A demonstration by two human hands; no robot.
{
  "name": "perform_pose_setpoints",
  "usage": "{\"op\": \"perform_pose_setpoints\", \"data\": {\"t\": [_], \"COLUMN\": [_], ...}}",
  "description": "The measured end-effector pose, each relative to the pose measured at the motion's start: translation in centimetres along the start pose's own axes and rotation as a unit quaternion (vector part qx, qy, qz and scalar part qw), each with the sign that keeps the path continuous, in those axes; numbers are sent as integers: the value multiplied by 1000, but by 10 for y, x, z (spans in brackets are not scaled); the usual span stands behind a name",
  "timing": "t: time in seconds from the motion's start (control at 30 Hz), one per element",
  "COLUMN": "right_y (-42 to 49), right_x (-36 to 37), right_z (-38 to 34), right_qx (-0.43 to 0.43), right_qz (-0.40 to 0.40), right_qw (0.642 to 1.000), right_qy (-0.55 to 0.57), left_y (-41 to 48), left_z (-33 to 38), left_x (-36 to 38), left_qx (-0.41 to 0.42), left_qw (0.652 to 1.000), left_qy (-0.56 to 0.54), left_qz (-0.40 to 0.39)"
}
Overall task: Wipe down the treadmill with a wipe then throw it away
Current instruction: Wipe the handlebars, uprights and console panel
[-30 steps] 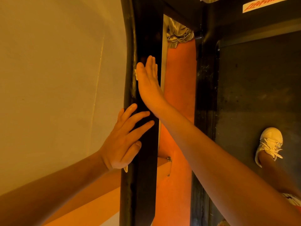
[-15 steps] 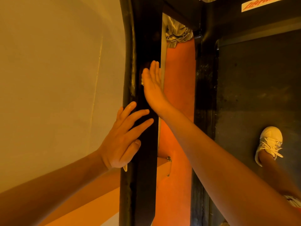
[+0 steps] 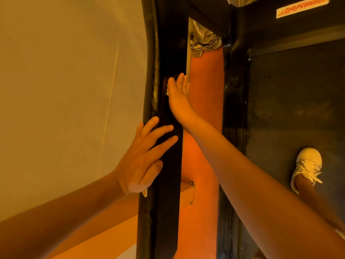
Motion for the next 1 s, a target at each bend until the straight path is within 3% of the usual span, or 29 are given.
{"op": "perform_pose_setpoints", "data": {"t": [0.2,0.4,0.6,1.0], "right_y": [-10,-4,-7,-14], "right_x": [14,5,12,9], "right_z": [-2,11,8,2], "right_qx": [-52,16,-30,-10], "right_qz": [-26,-4,-18,-37], "right_qw": [998,1000,999,999], "right_qy": [5,14,13,-17], "left_y": [0,0,0,-7], "left_z": [-1,0,-2,11], "left_x": [0,0,2,-7], "left_qx": [6,6,11,-38], "left_qw": [1000,1000,1000,995], "left_qy": [10,9,12,91], "left_qz": [0,3,2,-34]}}
Point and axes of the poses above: each hand's wrist, its own y-axis towards the middle knuckle, its own x-axis out of the palm, z = x × y, the point moved 4 cm from there along y, towards the middle knuckle, and after that the axes turned 9 degrees about -z, right-handed, at the moved point
